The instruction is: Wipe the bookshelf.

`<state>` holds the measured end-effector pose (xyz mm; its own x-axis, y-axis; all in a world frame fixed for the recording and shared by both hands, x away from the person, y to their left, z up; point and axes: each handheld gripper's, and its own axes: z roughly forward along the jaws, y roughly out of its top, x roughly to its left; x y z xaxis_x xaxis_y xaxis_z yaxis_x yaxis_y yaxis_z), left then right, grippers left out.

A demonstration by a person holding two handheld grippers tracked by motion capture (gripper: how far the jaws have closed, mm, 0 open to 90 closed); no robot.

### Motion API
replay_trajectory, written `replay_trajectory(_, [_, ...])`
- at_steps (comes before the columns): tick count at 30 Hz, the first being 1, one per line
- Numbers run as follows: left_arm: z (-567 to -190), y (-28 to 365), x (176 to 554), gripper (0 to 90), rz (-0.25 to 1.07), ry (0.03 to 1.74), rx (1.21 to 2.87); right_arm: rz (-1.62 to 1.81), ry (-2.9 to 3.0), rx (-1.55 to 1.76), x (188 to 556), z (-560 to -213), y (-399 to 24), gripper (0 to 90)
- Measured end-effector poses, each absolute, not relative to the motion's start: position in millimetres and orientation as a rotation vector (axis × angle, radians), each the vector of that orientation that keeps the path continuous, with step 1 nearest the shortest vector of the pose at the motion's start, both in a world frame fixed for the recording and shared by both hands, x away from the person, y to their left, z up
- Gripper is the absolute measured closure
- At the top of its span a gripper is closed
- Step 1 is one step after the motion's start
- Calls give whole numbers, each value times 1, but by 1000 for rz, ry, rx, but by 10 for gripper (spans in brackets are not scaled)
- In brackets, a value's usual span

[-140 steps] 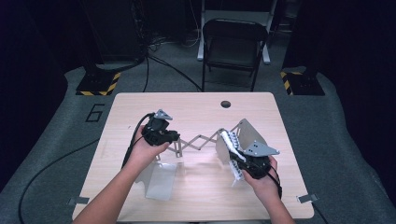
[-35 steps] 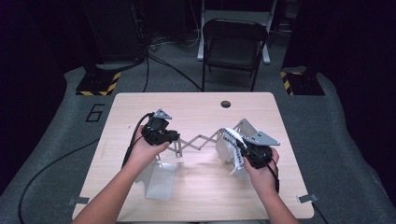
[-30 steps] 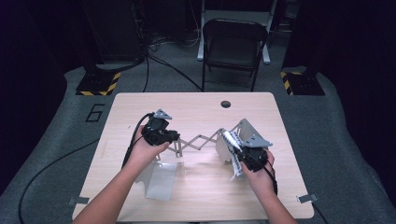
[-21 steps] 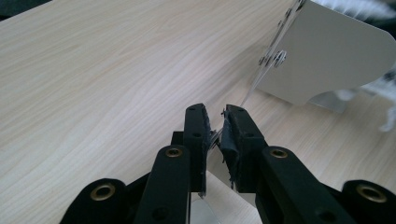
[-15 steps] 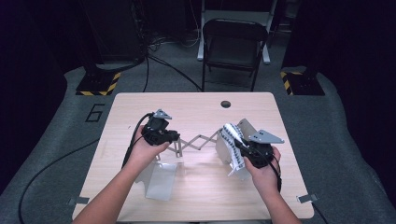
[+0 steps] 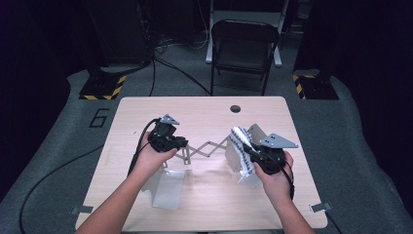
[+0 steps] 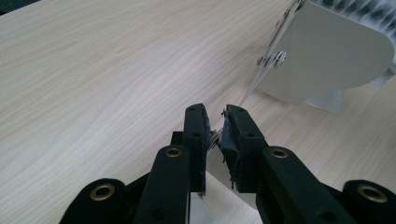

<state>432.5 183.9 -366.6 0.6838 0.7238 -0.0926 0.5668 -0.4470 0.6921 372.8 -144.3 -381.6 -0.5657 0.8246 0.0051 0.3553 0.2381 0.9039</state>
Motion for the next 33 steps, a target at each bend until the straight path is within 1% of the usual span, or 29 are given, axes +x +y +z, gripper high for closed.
replay_trajectory(5, [-366, 182, 432, 790, 286, 988, 2181, 1356, 2003, 1003, 359, -364, -132, 808])
replay_trajectory(10, [-366, 181, 432, 789, 277, 992, 2180, 1378, 1988, 924, 346, -364, -114, 807])
replay_trajectory(13, [-366, 181, 432, 789, 284, 996, 2182, 1280, 2045, 893, 347, -380, -101, 807])
replay_trajectory(18, [-366, 180, 431, 788, 276, 996, 2182, 1140, 2141, 911, 357, -418, -84, 808])
replay_trajectory(21, [-366, 180, 431, 787, 276, 997, 2181, 1075, 2205, 981, 361, -442, -75, 808])
replay_trajectory(24, [-366, 180, 431, 787, 281, 1000, 2178, 1041, 2247, 986, 365, -453, -72, 808])
replay_trajectory(26, [-366, 180, 431, 787, 282, 1001, 2178, 1095, 2211, 1020, 365, -447, -71, 808])
replay_trajectory(31, [-366, 180, 432, 787, 275, 999, 2180, 1255, 2066, 960, 356, -413, -71, 808])
replay_trajectory(33, [-366, 180, 432, 787, 281, 1002, 2179, 1245, 2071, 952, 356, -413, -68, 807])
